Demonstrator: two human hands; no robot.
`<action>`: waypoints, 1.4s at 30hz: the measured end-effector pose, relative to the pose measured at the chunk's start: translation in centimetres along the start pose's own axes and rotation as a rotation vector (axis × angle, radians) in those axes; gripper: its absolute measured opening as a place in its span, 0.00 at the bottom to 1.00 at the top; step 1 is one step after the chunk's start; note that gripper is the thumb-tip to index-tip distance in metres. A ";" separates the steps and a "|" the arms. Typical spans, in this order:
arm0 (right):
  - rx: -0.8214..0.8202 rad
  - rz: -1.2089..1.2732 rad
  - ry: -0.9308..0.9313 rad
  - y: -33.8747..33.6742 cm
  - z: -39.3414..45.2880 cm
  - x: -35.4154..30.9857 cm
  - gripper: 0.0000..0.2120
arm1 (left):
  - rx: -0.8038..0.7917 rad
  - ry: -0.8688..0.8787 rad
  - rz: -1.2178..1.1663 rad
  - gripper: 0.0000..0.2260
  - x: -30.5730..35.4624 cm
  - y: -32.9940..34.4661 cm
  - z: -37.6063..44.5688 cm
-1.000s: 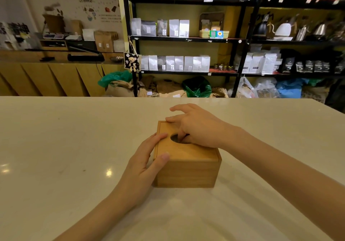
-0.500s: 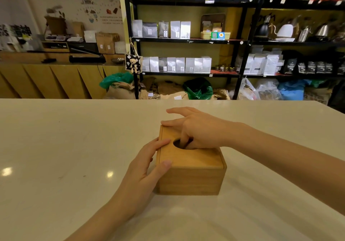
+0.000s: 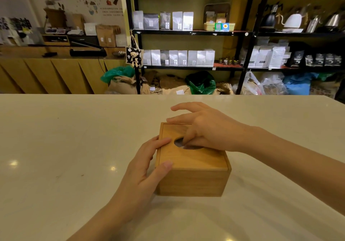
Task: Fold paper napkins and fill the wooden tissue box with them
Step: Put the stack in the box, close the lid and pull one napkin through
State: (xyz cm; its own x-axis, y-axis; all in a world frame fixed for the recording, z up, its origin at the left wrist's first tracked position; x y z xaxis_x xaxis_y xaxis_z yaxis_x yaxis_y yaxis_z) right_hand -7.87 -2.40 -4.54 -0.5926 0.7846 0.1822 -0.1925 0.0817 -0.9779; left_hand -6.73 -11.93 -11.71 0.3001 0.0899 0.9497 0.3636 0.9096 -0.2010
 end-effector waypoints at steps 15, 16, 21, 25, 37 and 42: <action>-0.035 0.272 0.238 -0.5 -1.5 2.1 0.10 | 0.021 0.054 0.031 0.20 0.6 -0.3 -0.1; -0.033 0.284 0.246 -0.5 -1.6 2.2 0.10 | 0.020 0.056 0.031 0.20 0.6 -0.3 -0.1; 0.075 0.337 0.275 -2.1 -2.1 2.4 0.09 | 0.020 0.067 0.039 0.20 0.7 -0.4 -0.2; 0.148 0.273 0.286 -3.4 -2.7 1.9 0.10 | 0.014 0.053 0.063 0.22 0.7 -0.3 -0.4; 0.005 0.622 0.399 0.6 -4.1 1.8 0.25 | 0.009 0.184 0.606 0.26 2.0 -0.3 -0.4; 0.034 0.644 0.361 0.6 -4.2 1.3 0.19 | 0.047 0.167 0.556 0.28 2.6 -0.8 0.2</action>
State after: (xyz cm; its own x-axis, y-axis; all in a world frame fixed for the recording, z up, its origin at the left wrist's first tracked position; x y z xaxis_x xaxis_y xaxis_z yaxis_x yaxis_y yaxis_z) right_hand -5.46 1.20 -5.32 -0.3027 0.8246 -0.4779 0.0792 -0.4779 -0.8748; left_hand -6.43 -12.30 -9.01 0.5710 0.4978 0.6529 0.0734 0.7611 -0.6445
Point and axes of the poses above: each hand's wrist, its own z-axis towards the middle knuckle, its own y-axis out of the palm, x = y × z, the point moved 9 cm from there along z, towards the middle knuckle, and after that the axes turned 7 degrees about -z, right-handed, at the moved point
